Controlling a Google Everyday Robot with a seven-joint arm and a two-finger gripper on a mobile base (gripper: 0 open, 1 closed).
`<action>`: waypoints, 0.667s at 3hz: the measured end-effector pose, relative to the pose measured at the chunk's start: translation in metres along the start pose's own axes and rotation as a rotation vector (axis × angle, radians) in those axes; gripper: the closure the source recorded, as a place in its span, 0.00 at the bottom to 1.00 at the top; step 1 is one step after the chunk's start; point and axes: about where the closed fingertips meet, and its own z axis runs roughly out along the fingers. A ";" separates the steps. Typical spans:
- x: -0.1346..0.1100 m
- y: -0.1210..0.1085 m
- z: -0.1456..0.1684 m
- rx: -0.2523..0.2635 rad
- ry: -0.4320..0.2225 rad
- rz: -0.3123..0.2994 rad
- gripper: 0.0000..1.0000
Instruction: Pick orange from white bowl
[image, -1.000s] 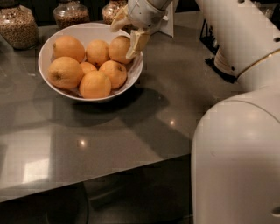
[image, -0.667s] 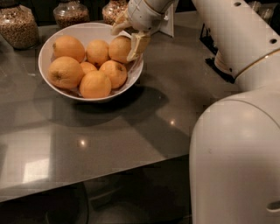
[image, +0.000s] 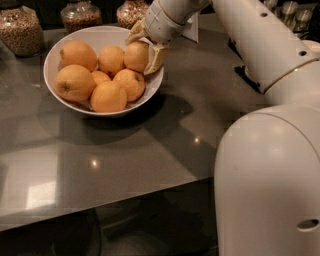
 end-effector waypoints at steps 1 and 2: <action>0.000 0.000 0.002 -0.002 -0.004 -0.001 0.56; -0.001 0.001 0.003 -0.004 -0.007 -0.002 0.80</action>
Offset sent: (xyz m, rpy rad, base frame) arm -0.0065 -0.0008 -0.0018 0.0007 0.0151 0.0170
